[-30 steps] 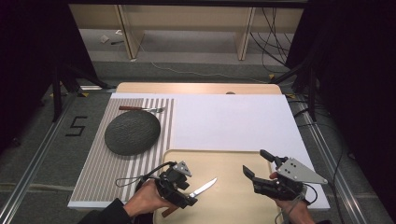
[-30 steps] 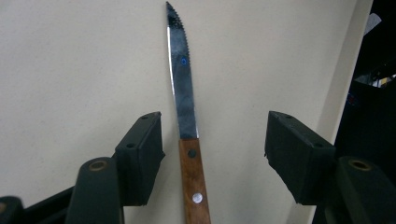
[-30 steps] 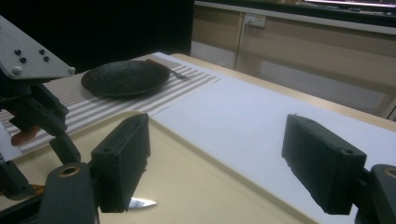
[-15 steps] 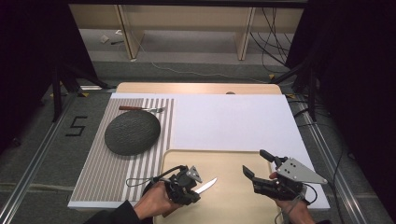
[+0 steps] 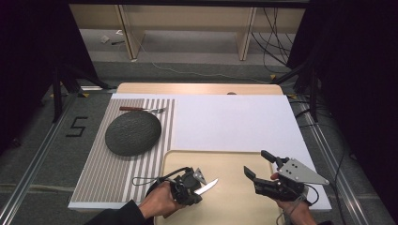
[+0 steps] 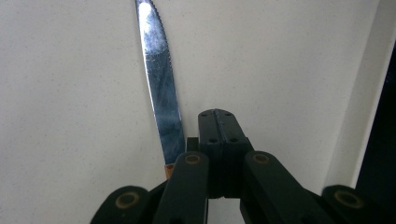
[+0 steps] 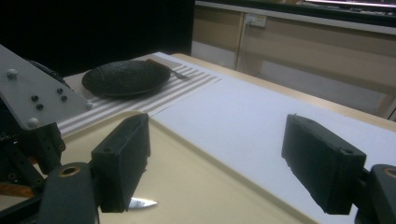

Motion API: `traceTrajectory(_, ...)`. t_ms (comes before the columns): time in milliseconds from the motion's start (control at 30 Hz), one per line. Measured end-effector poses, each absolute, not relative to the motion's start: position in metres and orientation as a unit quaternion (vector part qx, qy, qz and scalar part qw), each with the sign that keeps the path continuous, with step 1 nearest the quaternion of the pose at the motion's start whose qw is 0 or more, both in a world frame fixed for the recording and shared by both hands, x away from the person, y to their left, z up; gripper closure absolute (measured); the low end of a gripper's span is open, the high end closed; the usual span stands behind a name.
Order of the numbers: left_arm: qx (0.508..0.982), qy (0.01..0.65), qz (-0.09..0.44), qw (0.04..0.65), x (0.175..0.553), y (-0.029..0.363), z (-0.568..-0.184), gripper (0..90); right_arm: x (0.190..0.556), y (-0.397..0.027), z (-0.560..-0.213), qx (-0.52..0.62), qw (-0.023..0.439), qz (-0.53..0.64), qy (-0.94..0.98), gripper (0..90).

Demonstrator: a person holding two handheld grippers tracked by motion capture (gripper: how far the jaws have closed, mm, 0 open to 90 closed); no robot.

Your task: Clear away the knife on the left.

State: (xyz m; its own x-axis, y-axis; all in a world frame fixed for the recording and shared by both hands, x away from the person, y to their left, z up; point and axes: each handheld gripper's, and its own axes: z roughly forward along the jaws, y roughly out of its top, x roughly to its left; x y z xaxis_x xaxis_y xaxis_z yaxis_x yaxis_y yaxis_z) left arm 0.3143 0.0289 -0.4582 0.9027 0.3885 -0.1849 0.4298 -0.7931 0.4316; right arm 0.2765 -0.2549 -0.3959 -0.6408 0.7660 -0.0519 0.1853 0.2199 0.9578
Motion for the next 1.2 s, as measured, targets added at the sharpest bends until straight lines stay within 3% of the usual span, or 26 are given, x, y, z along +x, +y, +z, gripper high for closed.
traceTrajectory(1200, 0.945, 0.250, -0.015, 0.212, 0.329, 0.040, -0.461, 89.6, 0.276, -0.255, -0.395, 0.322, 0.273, 0.536, 0.731, 24.6)
